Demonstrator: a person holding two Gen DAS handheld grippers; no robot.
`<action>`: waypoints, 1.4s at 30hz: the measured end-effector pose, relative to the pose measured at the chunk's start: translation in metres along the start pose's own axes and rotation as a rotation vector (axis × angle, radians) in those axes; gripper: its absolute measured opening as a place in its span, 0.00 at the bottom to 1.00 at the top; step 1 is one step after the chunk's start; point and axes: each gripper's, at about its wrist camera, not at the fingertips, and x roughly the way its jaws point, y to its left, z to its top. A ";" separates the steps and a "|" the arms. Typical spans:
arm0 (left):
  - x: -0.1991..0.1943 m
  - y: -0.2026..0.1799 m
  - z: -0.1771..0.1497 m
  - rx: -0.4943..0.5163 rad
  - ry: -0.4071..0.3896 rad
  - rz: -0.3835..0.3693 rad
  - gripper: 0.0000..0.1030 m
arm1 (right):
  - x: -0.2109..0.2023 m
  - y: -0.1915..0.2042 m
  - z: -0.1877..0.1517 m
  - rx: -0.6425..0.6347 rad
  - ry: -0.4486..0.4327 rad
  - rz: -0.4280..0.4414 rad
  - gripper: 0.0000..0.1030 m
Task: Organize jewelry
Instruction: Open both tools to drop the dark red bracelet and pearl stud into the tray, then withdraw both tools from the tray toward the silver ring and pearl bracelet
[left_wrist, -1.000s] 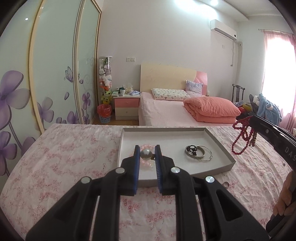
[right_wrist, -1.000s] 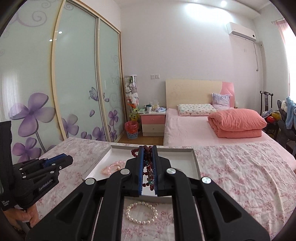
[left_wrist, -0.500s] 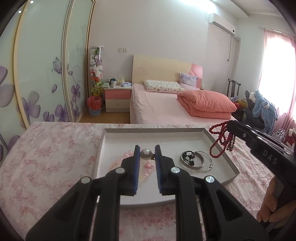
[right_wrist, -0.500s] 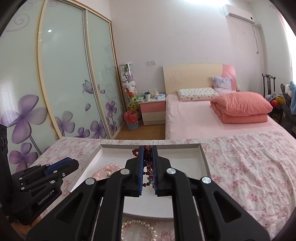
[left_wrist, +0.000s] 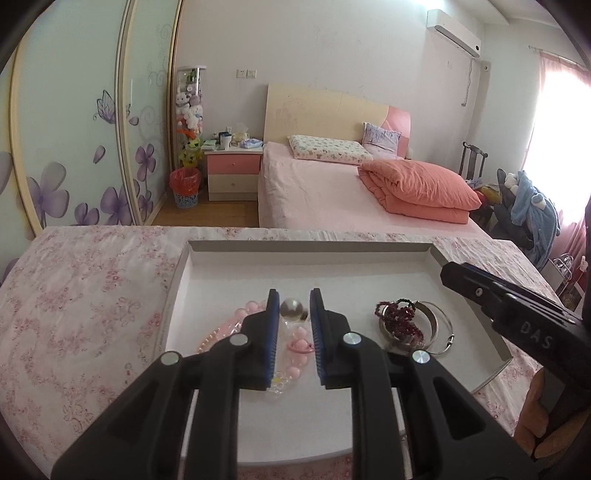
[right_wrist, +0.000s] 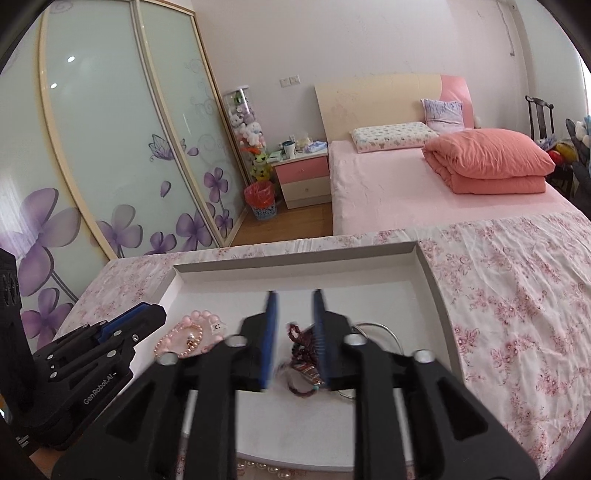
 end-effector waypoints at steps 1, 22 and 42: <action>0.001 0.001 -0.001 -0.002 0.003 -0.001 0.21 | -0.003 -0.002 -0.001 -0.001 -0.008 -0.008 0.41; -0.028 0.018 -0.023 -0.034 0.015 0.020 0.31 | -0.020 -0.009 -0.019 -0.006 0.015 -0.045 0.41; -0.095 0.040 -0.116 0.057 0.139 0.101 0.52 | -0.066 -0.031 -0.115 -0.090 0.272 -0.154 0.41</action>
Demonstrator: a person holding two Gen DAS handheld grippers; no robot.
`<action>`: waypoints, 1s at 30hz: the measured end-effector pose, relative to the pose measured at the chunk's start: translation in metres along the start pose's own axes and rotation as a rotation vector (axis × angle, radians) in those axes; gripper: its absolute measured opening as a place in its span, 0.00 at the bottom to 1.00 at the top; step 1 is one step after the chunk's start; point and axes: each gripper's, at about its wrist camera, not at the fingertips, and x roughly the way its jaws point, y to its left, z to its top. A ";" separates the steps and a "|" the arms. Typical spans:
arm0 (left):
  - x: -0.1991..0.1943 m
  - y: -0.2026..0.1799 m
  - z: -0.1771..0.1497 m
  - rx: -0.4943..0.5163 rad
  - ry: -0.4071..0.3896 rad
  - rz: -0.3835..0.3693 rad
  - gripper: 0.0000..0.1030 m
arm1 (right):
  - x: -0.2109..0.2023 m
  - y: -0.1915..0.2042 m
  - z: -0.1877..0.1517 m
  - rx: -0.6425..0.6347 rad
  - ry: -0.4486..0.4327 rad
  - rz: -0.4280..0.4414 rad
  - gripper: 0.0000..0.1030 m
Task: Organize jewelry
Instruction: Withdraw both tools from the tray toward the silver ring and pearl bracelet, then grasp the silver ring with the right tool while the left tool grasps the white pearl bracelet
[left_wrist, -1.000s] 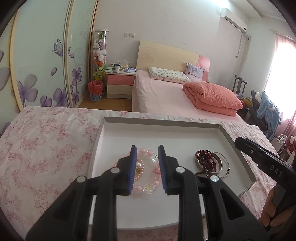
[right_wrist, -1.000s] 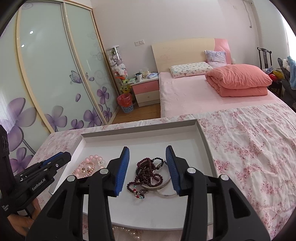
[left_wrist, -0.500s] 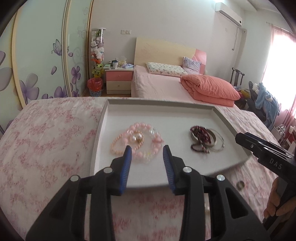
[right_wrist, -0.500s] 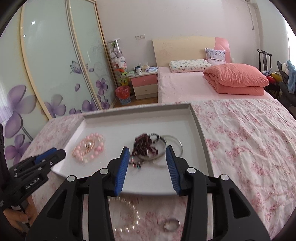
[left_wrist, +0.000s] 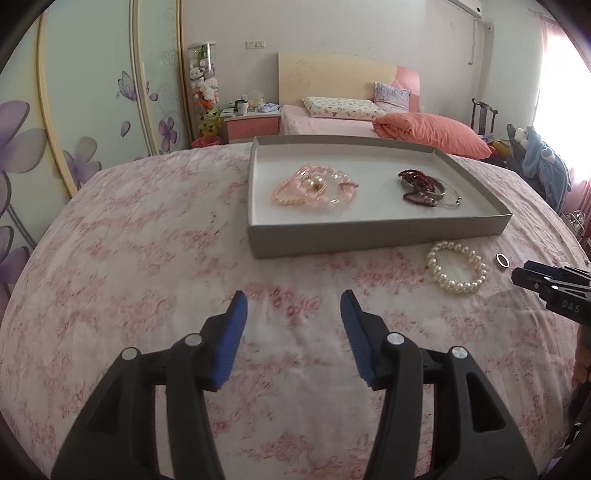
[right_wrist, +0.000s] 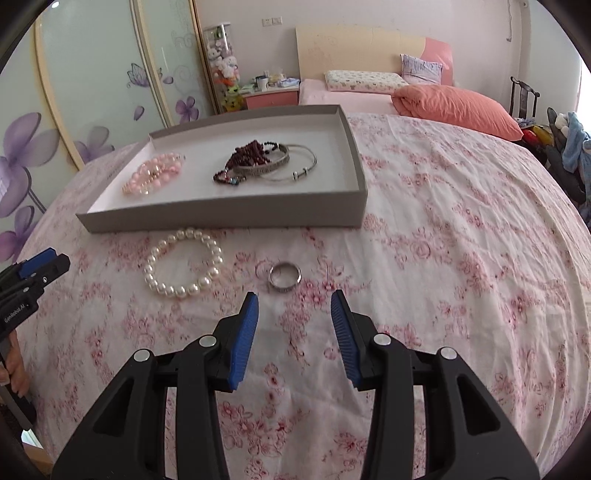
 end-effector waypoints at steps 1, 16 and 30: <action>0.001 0.002 -0.001 -0.010 0.008 0.002 0.53 | 0.003 0.001 -0.001 -0.007 0.006 -0.005 0.41; 0.009 0.007 0.000 -0.034 0.059 0.008 0.58 | 0.018 0.013 0.013 -0.066 0.001 -0.026 0.22; 0.013 -0.030 0.016 -0.009 0.074 -0.121 0.58 | -0.006 0.002 -0.013 -0.044 0.000 -0.032 0.22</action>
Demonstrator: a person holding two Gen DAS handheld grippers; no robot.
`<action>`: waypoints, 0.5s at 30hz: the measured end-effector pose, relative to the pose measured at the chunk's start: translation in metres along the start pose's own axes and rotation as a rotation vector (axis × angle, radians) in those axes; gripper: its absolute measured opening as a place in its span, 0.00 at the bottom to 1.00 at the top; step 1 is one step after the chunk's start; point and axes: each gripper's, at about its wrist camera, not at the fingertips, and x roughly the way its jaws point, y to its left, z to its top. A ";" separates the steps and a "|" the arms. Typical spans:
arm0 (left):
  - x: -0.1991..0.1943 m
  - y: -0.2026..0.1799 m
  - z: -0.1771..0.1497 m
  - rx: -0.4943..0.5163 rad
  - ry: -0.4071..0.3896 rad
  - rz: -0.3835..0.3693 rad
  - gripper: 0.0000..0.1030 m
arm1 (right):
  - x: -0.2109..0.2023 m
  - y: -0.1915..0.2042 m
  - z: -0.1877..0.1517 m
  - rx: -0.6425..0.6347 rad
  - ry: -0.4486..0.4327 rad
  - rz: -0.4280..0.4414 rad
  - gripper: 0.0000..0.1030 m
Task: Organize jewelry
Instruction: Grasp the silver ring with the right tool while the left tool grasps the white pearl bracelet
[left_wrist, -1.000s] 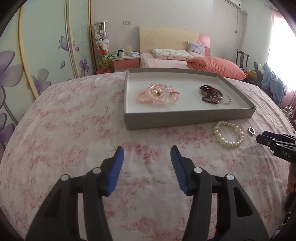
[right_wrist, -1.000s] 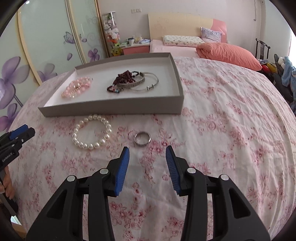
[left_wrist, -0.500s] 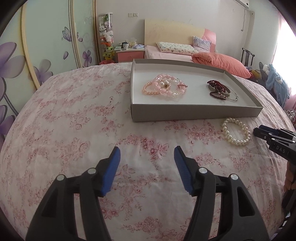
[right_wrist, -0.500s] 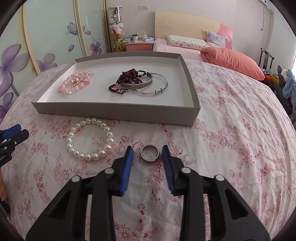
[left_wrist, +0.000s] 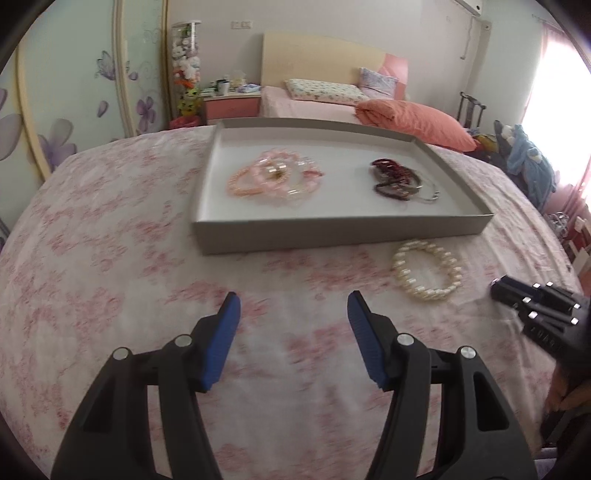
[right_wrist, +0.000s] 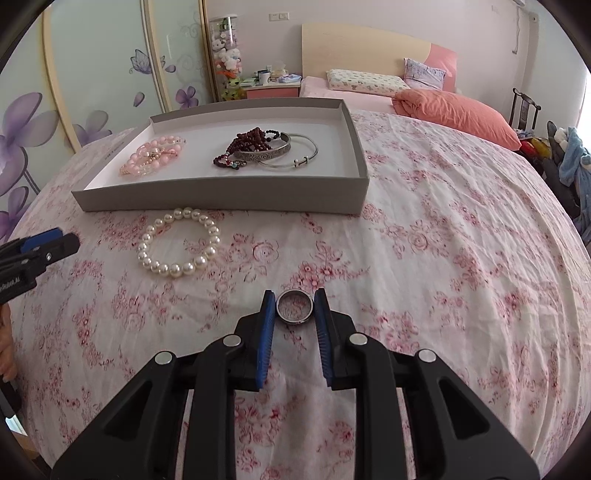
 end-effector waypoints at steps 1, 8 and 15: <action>0.001 -0.009 0.004 0.014 -0.002 -0.014 0.58 | 0.000 0.000 -0.001 0.002 0.000 0.001 0.22; 0.028 -0.055 0.020 0.076 0.036 -0.053 0.56 | -0.002 -0.003 -0.004 0.014 -0.001 0.017 0.22; 0.055 -0.078 0.024 0.100 0.087 -0.046 0.40 | -0.002 -0.005 -0.004 0.022 -0.001 0.029 0.22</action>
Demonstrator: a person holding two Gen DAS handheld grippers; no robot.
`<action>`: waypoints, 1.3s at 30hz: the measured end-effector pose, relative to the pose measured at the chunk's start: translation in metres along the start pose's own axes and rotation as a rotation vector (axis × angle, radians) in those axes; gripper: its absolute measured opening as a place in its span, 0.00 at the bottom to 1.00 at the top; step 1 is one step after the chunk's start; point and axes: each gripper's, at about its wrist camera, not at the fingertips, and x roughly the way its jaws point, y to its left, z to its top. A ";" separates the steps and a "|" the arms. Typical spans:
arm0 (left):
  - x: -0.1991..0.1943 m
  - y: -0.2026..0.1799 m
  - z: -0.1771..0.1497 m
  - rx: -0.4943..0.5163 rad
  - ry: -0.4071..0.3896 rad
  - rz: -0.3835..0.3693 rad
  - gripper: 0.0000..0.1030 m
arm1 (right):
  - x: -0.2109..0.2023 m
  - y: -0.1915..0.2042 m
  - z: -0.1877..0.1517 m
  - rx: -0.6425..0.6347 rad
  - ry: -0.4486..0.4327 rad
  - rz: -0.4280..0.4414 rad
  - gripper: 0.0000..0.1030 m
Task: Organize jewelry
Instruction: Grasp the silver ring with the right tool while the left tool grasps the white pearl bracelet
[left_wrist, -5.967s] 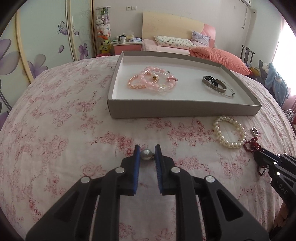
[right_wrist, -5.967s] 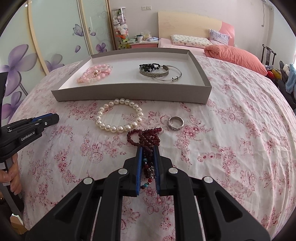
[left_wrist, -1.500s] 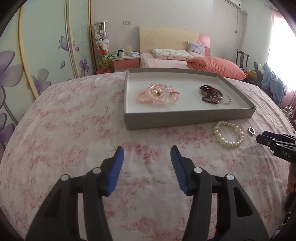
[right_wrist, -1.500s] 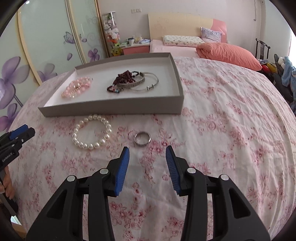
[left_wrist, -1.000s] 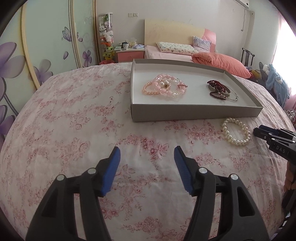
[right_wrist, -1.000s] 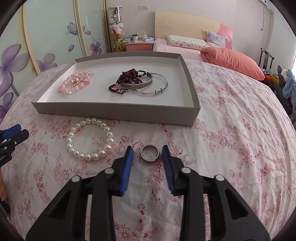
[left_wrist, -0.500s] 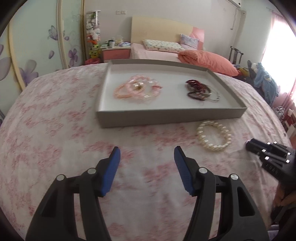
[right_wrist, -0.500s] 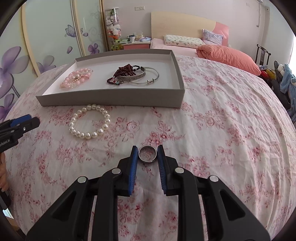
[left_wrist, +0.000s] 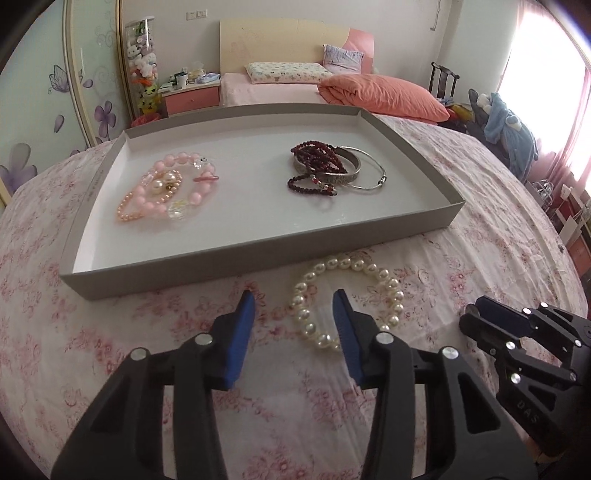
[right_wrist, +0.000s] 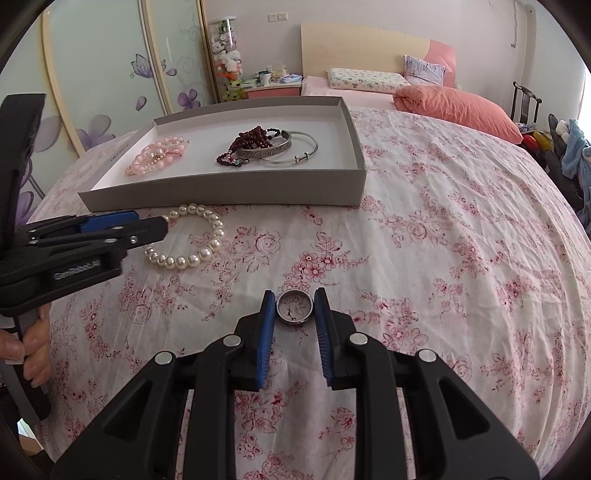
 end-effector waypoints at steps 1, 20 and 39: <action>0.003 -0.002 0.000 0.007 0.006 0.006 0.37 | 0.000 0.000 0.000 0.000 0.000 0.001 0.22; -0.033 0.067 -0.038 -0.025 -0.018 0.156 0.11 | 0.005 0.021 0.004 -0.057 0.006 0.012 0.22; -0.043 0.081 -0.051 -0.044 -0.028 0.163 0.39 | 0.006 0.035 0.004 -0.078 0.006 0.028 0.22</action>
